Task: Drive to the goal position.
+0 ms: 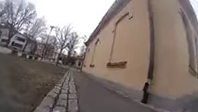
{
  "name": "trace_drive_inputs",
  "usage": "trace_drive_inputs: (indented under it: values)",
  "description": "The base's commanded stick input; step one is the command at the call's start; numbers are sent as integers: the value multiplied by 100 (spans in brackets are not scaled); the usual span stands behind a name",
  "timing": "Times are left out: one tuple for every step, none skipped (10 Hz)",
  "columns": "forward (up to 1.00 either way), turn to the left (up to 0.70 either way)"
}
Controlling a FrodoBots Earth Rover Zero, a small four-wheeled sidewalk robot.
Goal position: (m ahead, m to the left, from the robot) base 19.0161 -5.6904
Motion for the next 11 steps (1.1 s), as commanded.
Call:
trace_drive_inputs:
  values:
    - [100, -17]
    - [100, -27]
    - [100, -37]
    - [100, -40]
    - [100, -40]
    - [100, -40]
    - [100, -35]
    - [100, -30]
    - [100, -25]
    - [100, -20]
    - [100, -15]
